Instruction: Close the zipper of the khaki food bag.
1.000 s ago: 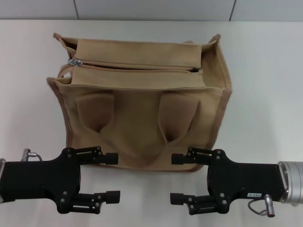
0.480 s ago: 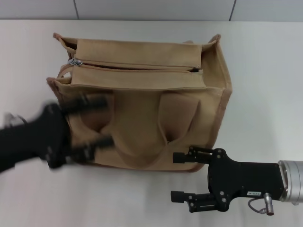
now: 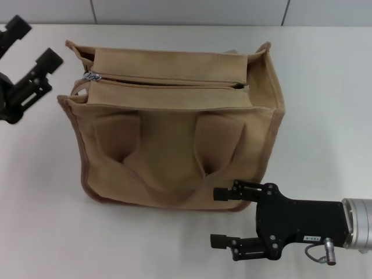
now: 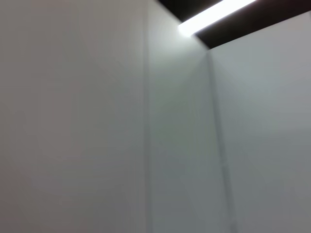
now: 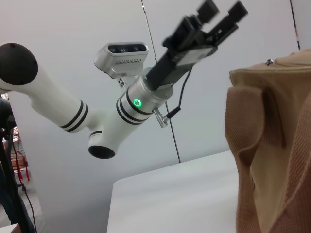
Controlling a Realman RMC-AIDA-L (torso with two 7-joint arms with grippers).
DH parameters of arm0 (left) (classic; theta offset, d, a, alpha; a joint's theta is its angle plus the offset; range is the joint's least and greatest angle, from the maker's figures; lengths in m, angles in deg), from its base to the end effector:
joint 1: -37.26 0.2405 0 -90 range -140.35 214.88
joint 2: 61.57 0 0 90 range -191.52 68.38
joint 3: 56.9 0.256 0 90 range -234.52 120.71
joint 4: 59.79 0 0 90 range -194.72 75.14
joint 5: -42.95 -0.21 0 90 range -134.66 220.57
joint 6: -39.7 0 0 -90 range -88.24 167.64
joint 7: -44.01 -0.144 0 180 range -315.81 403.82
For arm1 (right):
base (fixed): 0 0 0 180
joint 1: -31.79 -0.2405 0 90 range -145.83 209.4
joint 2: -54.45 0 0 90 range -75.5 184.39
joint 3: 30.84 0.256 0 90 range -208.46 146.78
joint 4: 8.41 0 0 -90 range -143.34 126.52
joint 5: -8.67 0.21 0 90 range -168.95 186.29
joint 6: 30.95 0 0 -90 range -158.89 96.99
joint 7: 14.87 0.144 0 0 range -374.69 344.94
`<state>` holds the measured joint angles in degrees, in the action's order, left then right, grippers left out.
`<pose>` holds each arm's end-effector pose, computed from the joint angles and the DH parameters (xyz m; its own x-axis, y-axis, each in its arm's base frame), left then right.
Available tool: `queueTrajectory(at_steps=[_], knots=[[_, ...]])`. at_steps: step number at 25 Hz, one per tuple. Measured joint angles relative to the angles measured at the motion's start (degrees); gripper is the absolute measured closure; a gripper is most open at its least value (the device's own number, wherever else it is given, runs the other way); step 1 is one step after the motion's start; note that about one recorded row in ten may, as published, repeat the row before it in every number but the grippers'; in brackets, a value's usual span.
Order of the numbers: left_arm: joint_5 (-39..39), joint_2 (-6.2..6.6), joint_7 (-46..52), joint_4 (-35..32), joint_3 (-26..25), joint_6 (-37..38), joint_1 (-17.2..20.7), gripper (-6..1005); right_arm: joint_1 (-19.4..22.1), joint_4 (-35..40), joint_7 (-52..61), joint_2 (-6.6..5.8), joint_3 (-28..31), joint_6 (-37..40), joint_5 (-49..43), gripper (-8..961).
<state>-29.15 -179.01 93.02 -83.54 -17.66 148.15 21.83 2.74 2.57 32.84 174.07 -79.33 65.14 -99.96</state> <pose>-0.2884 0.2527 0.0599 0.4423 -0.2385 0.8646 0.4707 -0.7588 -0.4501 0.2595 0.2403 -0.0776 0.7578 -0.2064 -0.6189 -0.2161 -0.9745 0.0604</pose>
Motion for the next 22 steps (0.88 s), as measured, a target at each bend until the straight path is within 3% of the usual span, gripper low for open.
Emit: queueTrajectory(at_steps=[5,8,11,15,17,22], knots=[[-3.8,2.77,-0.8,0.1,-0.4,-10.1,0.9,233,-0.1,0.0,-0.2,0.00,0.1,-0.2,0.0,144],[-7.7,4.51,-1.3,0.4,-0.4,-12.5,1.4,236,-0.1,0.0,-0.3,0.00,0.2,-0.5,0.0,144],[-9.5,5.46,-1.5,0.4,-0.3,-12.9,2.0,238,-0.2,0.0,-0.3,0.00,0.2,-1.3,0.0,144],[-10.7,5.83,-1.6,0.3,-0.1,-12.6,2.1,241,-0.3,0.0,-0.3,0.02,0.2,-1.7,0.0,144],[-14.9,6.18,-2.0,0.1,0.0,-12.3,1.1,243,-0.3,0.0,-0.3,0.04,0.2,-1.7,0.0,144],[-17.6,5.09,-4.0,0.0,-0.3,-16.2,-1.3,247,-0.4,0.0,-0.1,0.02,0.2,-1.7,0.0,144]])
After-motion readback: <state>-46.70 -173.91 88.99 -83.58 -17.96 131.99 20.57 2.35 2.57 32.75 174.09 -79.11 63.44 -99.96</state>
